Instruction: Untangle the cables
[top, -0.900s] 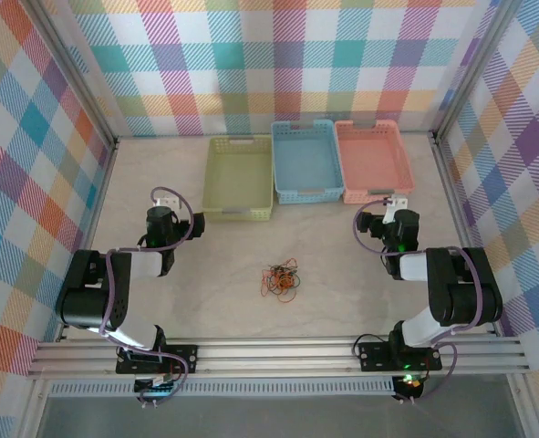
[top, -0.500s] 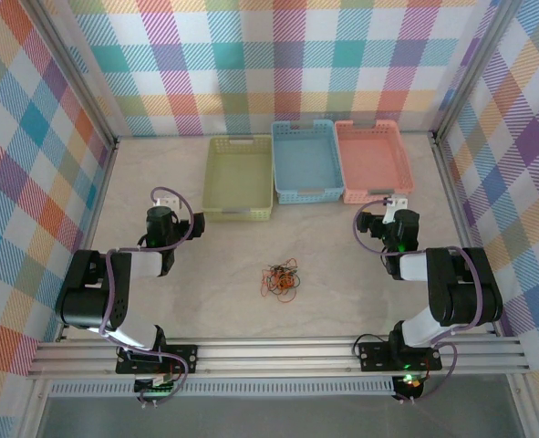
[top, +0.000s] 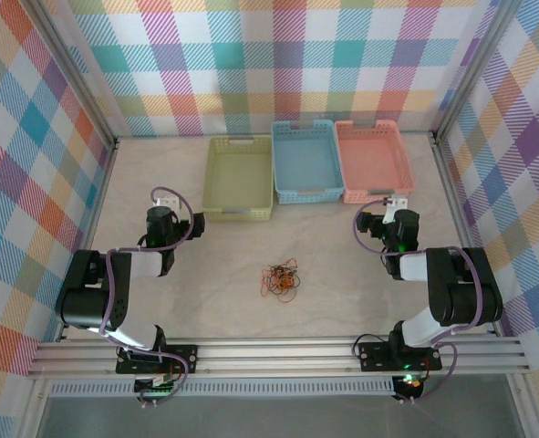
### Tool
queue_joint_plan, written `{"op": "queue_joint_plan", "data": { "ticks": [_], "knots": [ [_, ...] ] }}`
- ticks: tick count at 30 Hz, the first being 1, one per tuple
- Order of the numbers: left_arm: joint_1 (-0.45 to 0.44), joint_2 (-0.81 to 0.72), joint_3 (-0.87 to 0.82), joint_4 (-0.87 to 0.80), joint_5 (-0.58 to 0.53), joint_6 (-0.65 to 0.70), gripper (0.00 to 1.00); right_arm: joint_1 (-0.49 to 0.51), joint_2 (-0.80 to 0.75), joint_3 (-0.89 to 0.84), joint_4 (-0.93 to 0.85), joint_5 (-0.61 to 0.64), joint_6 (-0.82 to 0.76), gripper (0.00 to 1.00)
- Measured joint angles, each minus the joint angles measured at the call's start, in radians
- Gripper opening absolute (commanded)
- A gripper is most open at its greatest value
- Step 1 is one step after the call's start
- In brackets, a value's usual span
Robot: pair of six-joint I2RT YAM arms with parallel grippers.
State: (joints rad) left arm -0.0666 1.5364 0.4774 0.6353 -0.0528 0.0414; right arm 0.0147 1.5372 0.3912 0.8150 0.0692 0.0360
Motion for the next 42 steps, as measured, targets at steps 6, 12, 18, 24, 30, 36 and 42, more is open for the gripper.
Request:
{"op": "queue_joint_plan", "data": {
  "ticks": [6,12,18,24,30,36,42],
  "knots": [
    [0.0,0.0,0.0,0.0,0.0,0.0,1.0,0.0,0.0,0.0,0.0,0.0,0.0,1.0],
    [0.0,0.0,0.0,0.0,0.0,0.0,1.0,0.0,0.0,0.0,0.0,0.0,0.0,1.0],
    [0.0,0.0,0.0,0.0,0.0,0.0,1.0,0.0,0.0,0.0,0.0,0.0,0.0,1.0],
    [-0.023,-0.036,0.005,-0.059,-0.055,0.0,1.0,0.0,-0.003,0.003,-0.013,-0.004,0.0,1.0],
    [-0.115,-0.256,-0.005,-0.107,-0.139,0.01,1.0,0.019,-0.145,0.005,-0.1,-0.003,-0.007,1.0],
    [-0.13,-0.451,0.113,-0.322,-0.128,-0.14,1.0,0.045,-0.317,0.058,-0.308,-0.046,0.033,0.93],
    [-0.13,-0.418,0.26,-0.575,-0.05,-0.343,1.0,0.058,-0.476,0.103,-0.455,-0.107,0.097,0.92]
  ]
}}
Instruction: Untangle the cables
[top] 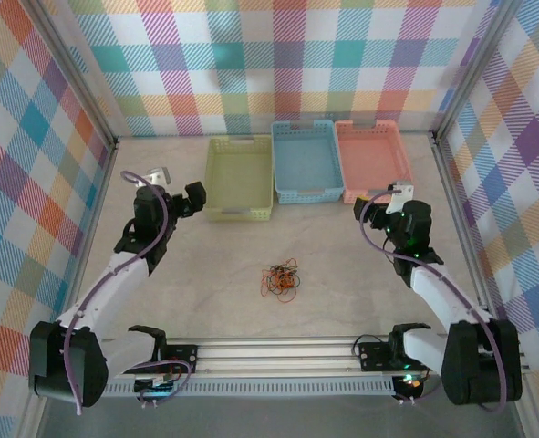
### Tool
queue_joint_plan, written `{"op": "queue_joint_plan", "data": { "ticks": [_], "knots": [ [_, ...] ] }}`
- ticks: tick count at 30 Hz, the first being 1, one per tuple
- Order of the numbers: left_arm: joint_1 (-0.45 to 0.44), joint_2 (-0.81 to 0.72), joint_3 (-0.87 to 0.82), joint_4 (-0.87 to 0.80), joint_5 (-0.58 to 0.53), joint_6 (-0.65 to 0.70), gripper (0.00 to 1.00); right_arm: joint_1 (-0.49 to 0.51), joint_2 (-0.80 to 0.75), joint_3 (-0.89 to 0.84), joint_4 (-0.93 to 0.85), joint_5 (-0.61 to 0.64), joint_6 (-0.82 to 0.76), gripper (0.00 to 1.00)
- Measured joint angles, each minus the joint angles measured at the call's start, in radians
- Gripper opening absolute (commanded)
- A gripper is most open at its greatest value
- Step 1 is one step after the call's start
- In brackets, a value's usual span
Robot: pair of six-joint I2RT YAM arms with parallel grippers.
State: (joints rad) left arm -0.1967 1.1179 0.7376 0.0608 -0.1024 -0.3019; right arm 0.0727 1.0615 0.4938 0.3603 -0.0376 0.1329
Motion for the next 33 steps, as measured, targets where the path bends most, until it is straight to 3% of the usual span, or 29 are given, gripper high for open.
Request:
{"op": "queue_joint_plan", "data": {
  "ticks": [12,18,25,33],
  "knots": [
    [-0.044,0.153,0.134,-0.33,0.288,-0.148,0.95,0.007,-0.114,0.14,-0.361,-0.148,0.169,0.86],
    [-0.151,0.235,0.15,-0.373,0.324,-0.155,0.91,0.008,-0.001,0.225,-0.455,-0.155,0.193,0.85],
    [-0.222,0.375,0.197,-0.374,0.357,-0.159,0.87,0.008,0.235,0.368,-0.504,-0.17,0.197,0.83],
    [-0.236,0.615,0.391,-0.371,0.367,-0.181,0.84,0.014,0.258,0.376,-0.505,-0.185,0.2,0.83]
  ]
}}
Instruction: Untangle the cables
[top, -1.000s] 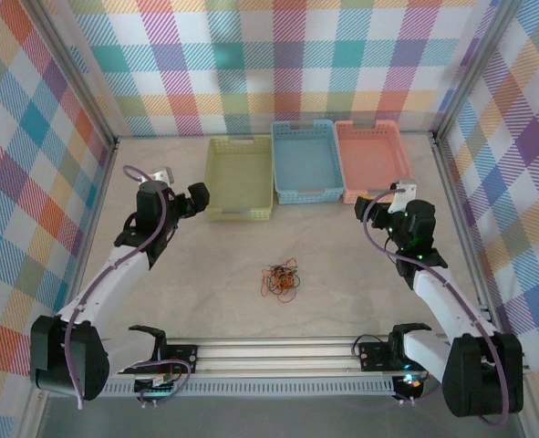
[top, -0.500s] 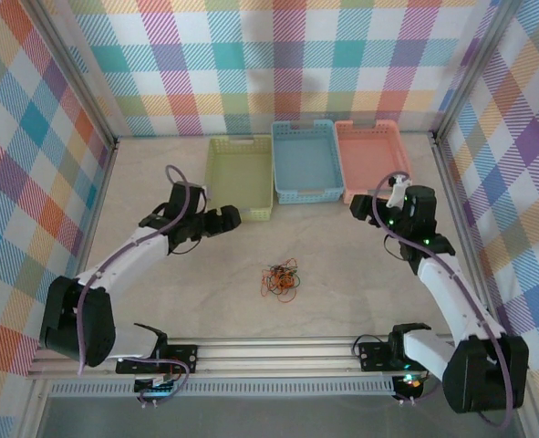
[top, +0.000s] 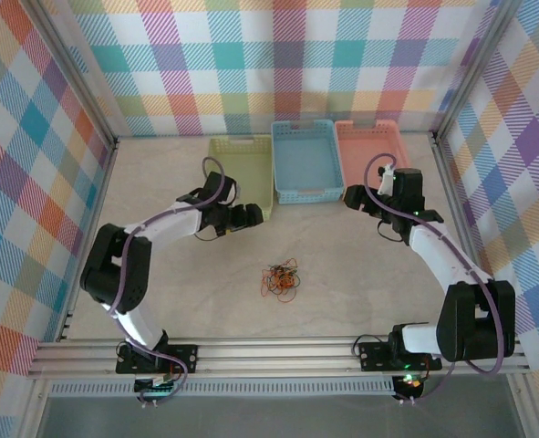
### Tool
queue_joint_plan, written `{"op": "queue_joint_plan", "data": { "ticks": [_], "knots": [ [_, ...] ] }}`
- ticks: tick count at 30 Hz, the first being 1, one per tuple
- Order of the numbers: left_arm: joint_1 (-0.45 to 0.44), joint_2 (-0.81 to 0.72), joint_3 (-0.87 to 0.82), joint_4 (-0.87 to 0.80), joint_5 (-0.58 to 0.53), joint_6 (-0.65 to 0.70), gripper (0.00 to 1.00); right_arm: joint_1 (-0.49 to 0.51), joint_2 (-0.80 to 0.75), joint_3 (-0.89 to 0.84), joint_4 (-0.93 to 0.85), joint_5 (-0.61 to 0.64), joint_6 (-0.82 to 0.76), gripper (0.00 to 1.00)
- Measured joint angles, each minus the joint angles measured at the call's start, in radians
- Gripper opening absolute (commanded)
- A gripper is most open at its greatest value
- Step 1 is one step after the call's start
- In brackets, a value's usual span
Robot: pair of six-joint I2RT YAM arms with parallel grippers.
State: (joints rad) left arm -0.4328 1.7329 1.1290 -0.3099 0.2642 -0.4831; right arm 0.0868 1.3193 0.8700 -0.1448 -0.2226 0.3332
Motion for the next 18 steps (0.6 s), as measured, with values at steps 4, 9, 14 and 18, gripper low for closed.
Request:
{"op": "queue_joint_plan", "data": {
  "ticks": [4,9,14,18],
  "knots": [
    [-0.001,0.096,0.106,0.002,-0.003,-0.004,0.84,0.0,-0.016,-0.012,0.001,-0.005,0.0,0.83],
    [-0.002,0.171,0.21,-0.006,-0.016,0.006,0.84,0.01,-0.052,-0.039,0.0,-0.016,0.0,0.83],
    [-0.002,0.174,0.264,-0.023,-0.028,0.024,0.84,0.045,-0.073,-0.059,-0.001,-0.032,-0.001,0.82],
    [-0.011,0.115,0.176,0.014,-0.016,0.026,0.85,0.101,-0.08,-0.059,-0.019,-0.053,-0.005,0.8]
  ]
}}
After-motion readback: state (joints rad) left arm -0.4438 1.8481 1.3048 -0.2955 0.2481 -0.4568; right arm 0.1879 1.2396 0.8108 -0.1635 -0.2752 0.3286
